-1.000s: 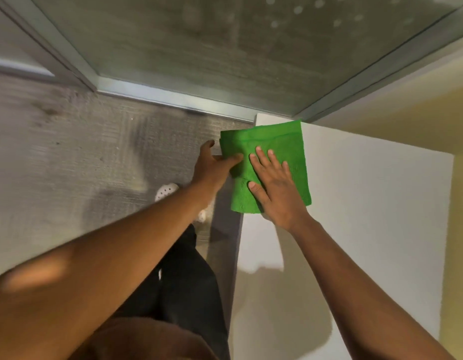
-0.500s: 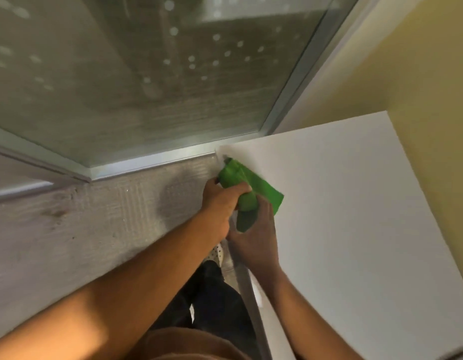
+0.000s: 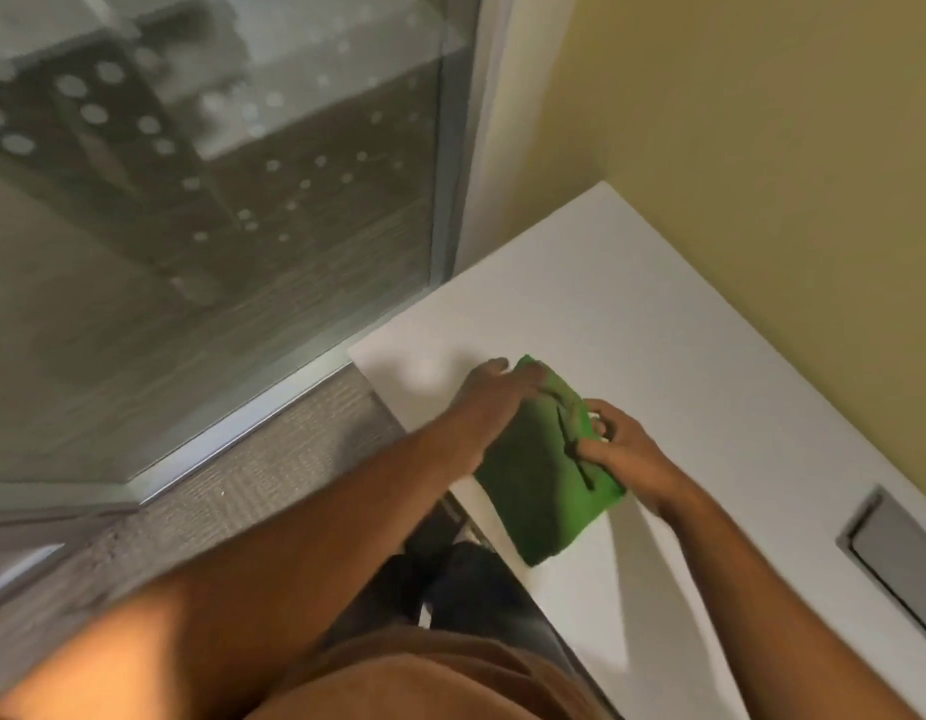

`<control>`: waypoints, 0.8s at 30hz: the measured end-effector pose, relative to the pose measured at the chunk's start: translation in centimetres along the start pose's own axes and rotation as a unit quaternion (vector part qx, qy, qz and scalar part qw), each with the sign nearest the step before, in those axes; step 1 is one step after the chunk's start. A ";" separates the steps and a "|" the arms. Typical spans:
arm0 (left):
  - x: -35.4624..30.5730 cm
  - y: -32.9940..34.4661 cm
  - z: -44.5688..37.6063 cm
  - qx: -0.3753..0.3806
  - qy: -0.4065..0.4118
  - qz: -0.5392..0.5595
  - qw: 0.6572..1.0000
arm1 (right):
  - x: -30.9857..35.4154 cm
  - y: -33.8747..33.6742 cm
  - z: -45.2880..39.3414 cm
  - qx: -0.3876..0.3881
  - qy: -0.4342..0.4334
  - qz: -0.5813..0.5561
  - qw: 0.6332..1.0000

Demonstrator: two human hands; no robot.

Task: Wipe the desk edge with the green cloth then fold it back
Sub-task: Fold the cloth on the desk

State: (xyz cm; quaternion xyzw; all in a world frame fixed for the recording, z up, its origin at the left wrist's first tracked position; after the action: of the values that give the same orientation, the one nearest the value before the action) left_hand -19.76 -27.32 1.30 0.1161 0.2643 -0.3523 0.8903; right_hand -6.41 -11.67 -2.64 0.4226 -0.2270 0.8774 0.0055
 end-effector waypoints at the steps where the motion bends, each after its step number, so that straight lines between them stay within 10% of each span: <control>1: 0.2 0.2 -1.5 -0.011 -0.003 -0.046 0.999 | -2.0 -1.3 -0.6 -0.004 0.032 -0.004 0.999; 10: 2.1 2.4 -9.6 -0.110 0.115 -0.460 0.874 | -12.1 -5.1 -1.2 -0.109 0.076 -0.005 0.991; 24: -5.6 10.3 -15.6 0.028 0.133 -0.585 0.799 | -13.3 -8.6 0.0 -0.178 0.019 -0.041 0.983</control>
State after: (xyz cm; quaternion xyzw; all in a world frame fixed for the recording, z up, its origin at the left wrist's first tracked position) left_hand -22.14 -10.55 -8.41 0.0094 0.3876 -0.7945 0.4673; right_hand 3.88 -1.57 -9.10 0.4068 -0.3620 0.8299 0.1211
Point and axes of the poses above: each hand's wrist, its own z-axis away from the middle knuckle, its own y-axis out of the palm, x = y × z, the point moved 7 cm from there along -z, towards the middle knuckle, and after that the axes turned 9 degrees about -y, right-handed, at the moved point
